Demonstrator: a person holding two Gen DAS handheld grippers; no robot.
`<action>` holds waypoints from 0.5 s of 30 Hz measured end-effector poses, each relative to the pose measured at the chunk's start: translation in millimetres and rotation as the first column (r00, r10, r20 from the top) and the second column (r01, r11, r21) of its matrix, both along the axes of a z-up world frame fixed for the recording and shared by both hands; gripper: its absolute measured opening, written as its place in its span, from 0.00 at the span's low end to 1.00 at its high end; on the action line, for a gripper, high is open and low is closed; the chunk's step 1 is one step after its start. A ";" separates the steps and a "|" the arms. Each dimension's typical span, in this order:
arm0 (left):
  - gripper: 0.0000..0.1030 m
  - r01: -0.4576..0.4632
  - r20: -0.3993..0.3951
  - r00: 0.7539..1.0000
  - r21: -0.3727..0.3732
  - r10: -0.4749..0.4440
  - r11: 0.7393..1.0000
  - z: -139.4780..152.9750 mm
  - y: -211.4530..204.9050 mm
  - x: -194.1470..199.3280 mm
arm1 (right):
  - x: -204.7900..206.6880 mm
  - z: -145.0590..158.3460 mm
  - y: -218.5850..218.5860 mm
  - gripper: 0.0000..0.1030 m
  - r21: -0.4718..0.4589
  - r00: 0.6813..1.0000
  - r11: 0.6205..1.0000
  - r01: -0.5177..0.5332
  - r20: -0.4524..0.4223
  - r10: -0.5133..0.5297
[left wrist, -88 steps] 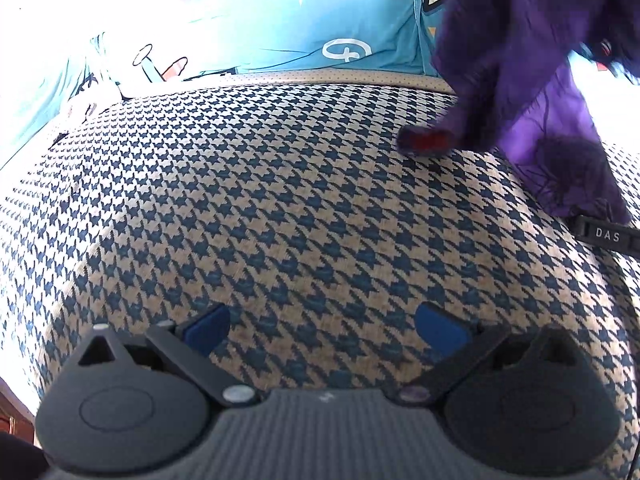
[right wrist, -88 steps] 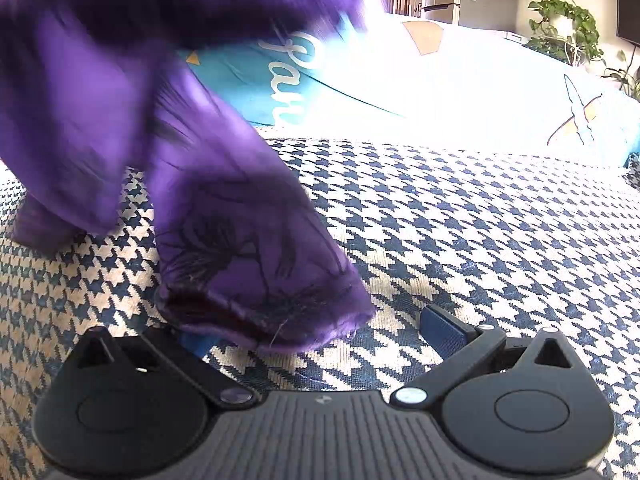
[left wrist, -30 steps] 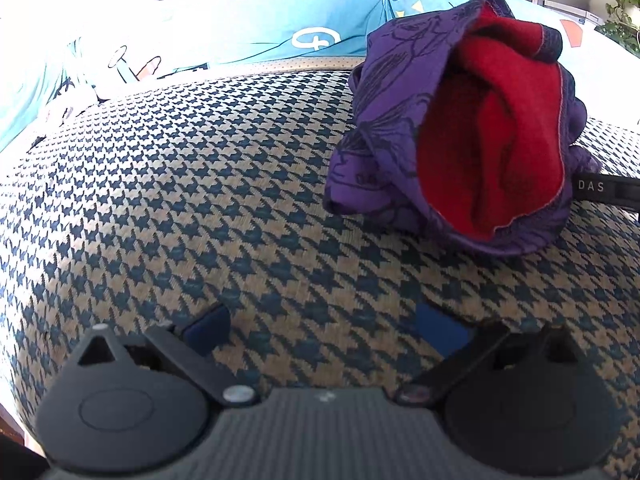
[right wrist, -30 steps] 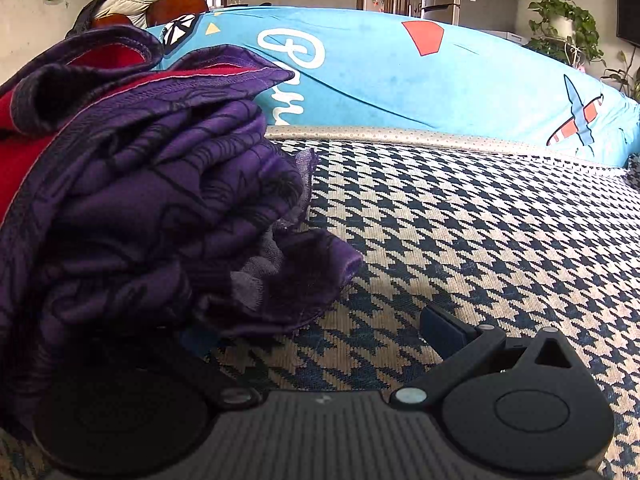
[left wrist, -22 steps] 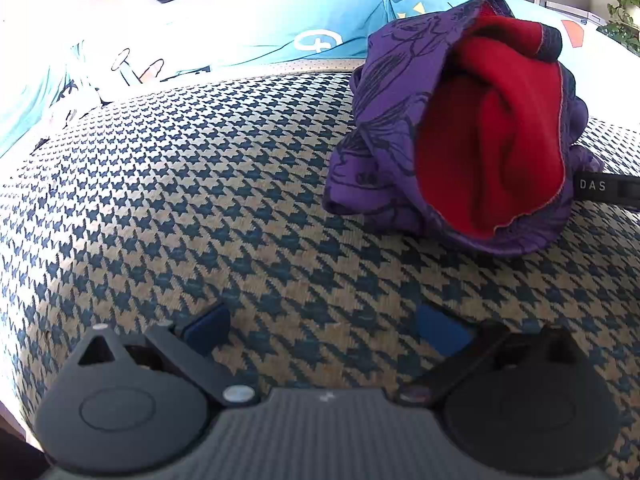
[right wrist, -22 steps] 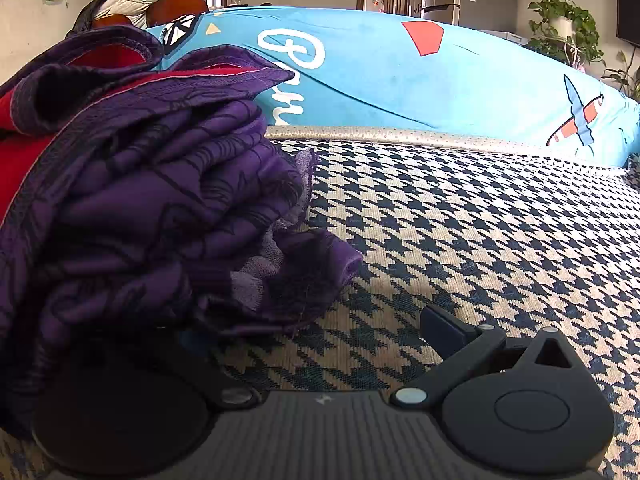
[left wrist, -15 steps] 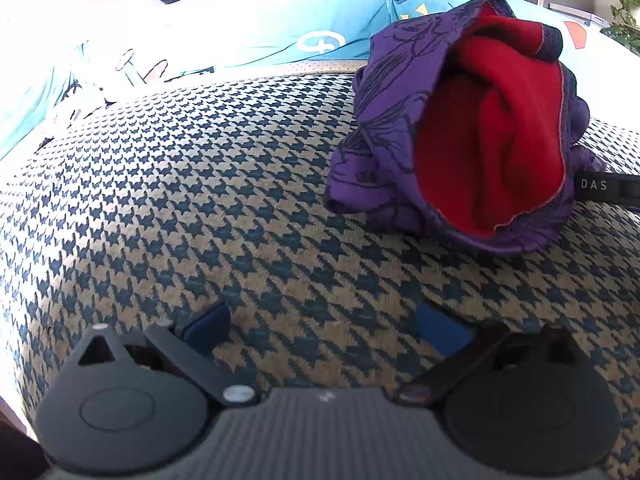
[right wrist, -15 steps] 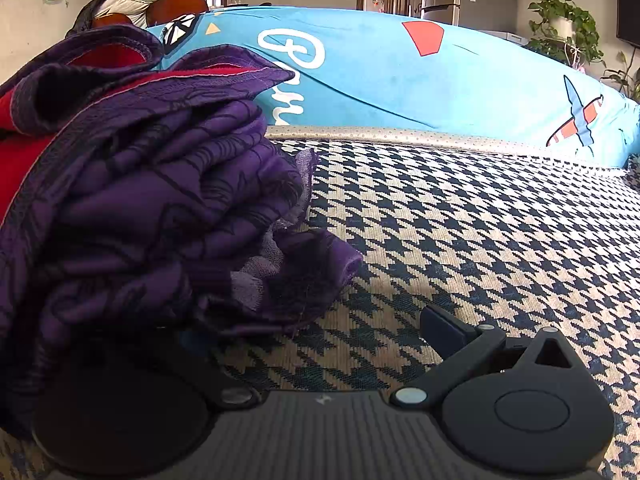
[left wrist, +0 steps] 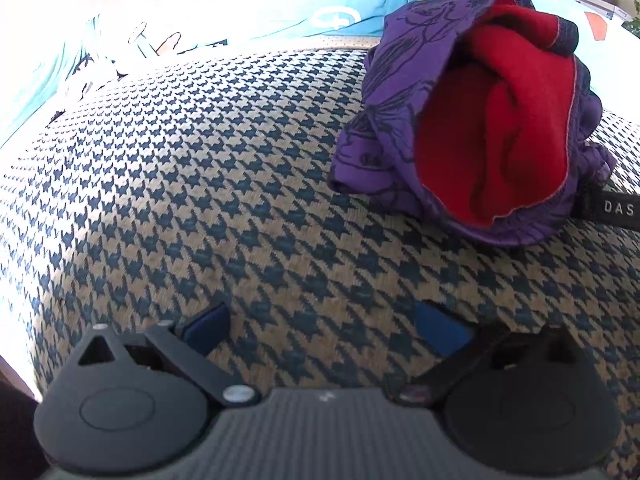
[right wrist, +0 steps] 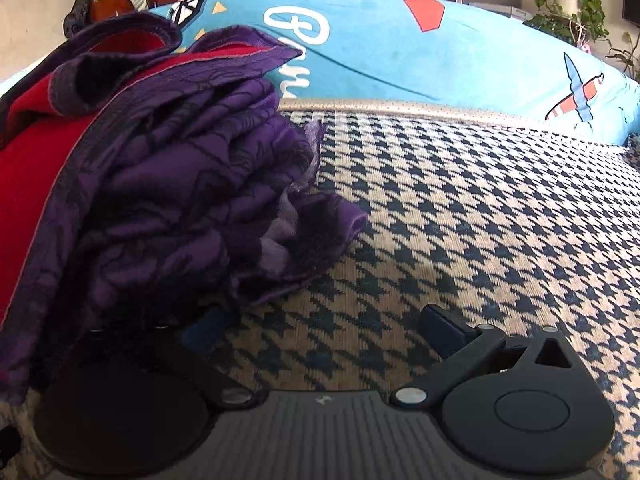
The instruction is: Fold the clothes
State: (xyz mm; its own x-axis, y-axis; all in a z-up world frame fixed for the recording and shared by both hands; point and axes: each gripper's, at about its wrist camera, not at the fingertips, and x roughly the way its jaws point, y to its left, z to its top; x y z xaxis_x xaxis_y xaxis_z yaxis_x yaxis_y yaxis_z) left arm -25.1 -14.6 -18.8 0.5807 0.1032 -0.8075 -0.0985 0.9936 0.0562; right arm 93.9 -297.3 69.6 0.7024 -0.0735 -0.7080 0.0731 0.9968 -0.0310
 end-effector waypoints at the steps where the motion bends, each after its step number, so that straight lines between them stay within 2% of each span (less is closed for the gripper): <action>1: 1.00 -0.001 -0.005 1.000 -0.001 0.001 1.000 0.8 0.7 -0.8 | -1.9 1.1 1.1 1.00 -0.001 1.000 1.000 0.000 -0.016 0.000; 9: 1.00 -0.011 -0.023 1.000 -0.002 0.011 1.000 3.9 -5.9 -12.9 | -22.3 4.5 5.8 1.00 0.006 0.991 0.999 -0.049 -0.122 0.050; 15: 1.00 -0.012 -0.032 0.999 -0.008 0.011 1.000 3.4 -7.1 -19.0 | -37.9 1.8 8.1 1.00 0.011 0.986 0.998 -0.066 -0.152 0.067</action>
State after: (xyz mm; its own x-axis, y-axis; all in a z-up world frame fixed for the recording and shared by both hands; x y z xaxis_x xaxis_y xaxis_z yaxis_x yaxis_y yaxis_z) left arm -44.1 -21.7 -15.4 0.5534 0.1033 -0.8265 -0.1080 0.9928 0.0517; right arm 56.1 -289.2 71.5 0.5896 -0.0259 -0.8073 0.0015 0.9995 -0.0309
